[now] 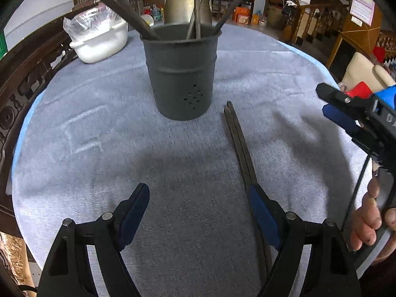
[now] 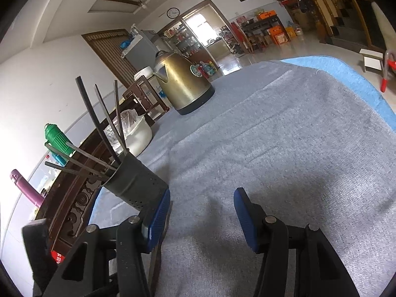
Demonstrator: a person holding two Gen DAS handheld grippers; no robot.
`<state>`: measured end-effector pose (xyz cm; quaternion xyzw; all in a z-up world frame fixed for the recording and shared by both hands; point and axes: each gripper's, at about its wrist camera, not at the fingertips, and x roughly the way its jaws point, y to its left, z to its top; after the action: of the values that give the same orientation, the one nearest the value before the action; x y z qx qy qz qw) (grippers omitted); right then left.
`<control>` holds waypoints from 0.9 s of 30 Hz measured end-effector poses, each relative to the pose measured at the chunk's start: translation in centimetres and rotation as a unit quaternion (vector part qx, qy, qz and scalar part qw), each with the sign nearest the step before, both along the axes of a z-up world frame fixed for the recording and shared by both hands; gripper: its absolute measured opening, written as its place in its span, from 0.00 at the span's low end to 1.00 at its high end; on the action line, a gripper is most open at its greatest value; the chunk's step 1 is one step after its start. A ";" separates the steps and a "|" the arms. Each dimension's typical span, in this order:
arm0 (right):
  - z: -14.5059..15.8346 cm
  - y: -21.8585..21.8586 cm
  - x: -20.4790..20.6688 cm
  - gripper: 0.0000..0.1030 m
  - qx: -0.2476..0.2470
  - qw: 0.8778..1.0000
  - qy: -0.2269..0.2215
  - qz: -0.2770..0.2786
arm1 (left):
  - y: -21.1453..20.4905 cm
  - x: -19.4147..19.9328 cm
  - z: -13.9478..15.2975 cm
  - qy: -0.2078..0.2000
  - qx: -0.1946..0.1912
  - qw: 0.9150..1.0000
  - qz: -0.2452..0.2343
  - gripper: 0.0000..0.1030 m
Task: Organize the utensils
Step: 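Move both open tools down to the last two dark sticks on the cloth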
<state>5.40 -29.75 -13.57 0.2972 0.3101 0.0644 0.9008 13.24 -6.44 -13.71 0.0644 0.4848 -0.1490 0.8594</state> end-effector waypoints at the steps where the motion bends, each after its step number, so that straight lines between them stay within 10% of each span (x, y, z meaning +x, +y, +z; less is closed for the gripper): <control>1: 0.0 0.0 0.0 0.56 0.000 1.000 0.000 -0.001 | -0.1 0.1 -0.2 0.003 0.001 1.000 -0.001 0.80; 27: 0.9 1.1 -0.5 0.56 -0.014 1.000 0.008 0.007 | -0.6 0.3 -1.7 0.023 0.005 1.000 0.002 0.83</control>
<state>4.88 -28.63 -12.63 0.2831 0.3204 0.0638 0.9017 13.51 -6.99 -15.39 0.0638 0.5053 -0.1464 0.8480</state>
